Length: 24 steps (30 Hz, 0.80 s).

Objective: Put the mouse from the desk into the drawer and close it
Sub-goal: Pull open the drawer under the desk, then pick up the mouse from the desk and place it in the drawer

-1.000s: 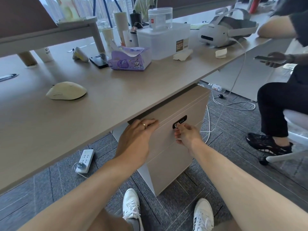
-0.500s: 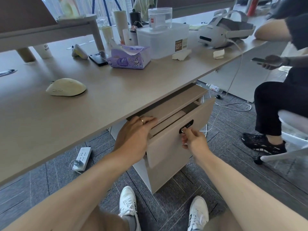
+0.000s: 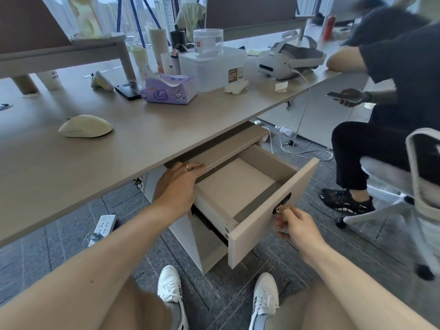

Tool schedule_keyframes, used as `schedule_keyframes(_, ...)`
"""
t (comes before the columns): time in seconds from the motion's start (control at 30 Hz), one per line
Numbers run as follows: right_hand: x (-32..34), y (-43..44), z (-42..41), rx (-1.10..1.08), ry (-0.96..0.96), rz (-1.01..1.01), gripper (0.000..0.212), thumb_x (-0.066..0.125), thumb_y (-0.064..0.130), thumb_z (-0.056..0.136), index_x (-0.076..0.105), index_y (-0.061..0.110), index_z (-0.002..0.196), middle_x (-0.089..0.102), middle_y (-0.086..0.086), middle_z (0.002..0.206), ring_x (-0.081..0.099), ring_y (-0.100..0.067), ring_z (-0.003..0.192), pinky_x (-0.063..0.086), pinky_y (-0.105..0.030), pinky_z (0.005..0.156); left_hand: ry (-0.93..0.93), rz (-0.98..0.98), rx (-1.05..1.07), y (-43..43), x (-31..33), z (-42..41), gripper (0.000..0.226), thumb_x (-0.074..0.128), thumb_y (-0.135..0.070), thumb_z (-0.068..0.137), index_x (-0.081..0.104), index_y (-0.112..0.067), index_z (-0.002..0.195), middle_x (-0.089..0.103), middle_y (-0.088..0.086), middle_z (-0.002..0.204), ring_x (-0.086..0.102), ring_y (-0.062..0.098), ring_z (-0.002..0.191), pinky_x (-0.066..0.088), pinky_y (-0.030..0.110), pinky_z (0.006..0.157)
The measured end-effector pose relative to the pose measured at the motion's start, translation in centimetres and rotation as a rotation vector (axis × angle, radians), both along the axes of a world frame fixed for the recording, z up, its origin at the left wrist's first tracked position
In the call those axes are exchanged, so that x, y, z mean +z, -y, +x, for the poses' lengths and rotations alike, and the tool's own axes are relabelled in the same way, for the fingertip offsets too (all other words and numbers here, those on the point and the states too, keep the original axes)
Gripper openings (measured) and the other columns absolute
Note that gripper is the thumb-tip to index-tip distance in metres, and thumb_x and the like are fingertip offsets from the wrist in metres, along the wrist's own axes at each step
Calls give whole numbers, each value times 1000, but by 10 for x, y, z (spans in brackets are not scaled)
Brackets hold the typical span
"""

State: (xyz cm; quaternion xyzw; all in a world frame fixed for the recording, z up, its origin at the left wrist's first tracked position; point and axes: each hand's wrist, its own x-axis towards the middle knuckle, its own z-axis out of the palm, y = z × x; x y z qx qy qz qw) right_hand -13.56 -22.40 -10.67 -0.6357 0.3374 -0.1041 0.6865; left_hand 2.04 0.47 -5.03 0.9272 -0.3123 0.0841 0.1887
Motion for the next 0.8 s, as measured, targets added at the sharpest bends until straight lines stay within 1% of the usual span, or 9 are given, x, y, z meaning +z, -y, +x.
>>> schedule_keyframes(0.07,-2,6,-14,-4,-16,-30,23,43,12,98,61,10,84,57,-9,72,54,-21,67,46,-35,63,3,15,1,0,-1,2,84,44,20,73,51,-22,145,51,-7,148,43,19,131,40,28,102)
schedule_keyframes(0.13,-3,11,-27,-7,-35,-39,21,43,14,98,63,11,90,60,-9,74,56,-22,70,47,-35,64,11,20,9,0,-3,4,85,47,19,72,52,-25,144,51,-10,147,43,17,130,36,21,97)
schedule_keyframes(0.23,-3,16,-43,-10,-52,-46,22,42,16,99,63,10,93,61,-10,76,57,-23,72,48,-36,67,7,6,11,0,-4,4,84,47,20,72,53,-25,143,52,-10,146,44,18,129,38,23,97)
schedule_keyframes(0.37,-4,20,-54,-23,-56,-45,23,42,16,99,63,12,92,61,-11,76,58,-24,74,49,-37,68,24,-7,7,0,-4,2,80,46,20,74,55,-23,141,54,-8,145,45,20,128,41,28,100)
schedule_keyframes(0.53,-8,21,-55,-33,-52,-47,23,43,15,99,64,12,89,62,-11,75,58,-24,73,48,-39,68,37,-9,-6,-1,-5,3,80,44,19,73,57,-23,140,56,-8,143,47,19,127,44,31,99)
schedule_keyframes(0.67,-9,22,-55,-33,-45,-52,23,43,13,99,62,11,86,61,-13,75,57,-25,71,47,-38,66,33,-5,-1,-2,-6,5,81,43,17,72,57,-24,140,55,-8,143,47,17,127,40,25,97)
schedule_keyframes(0.8,-11,22,-54,-24,-50,-53,24,42,12,98,62,11,86,61,-12,75,56,-23,71,48,-38,67,40,0,12,0,-6,4,80,43,18,73,56,-23,140,55,-8,143,46,18,127,37,22,93)
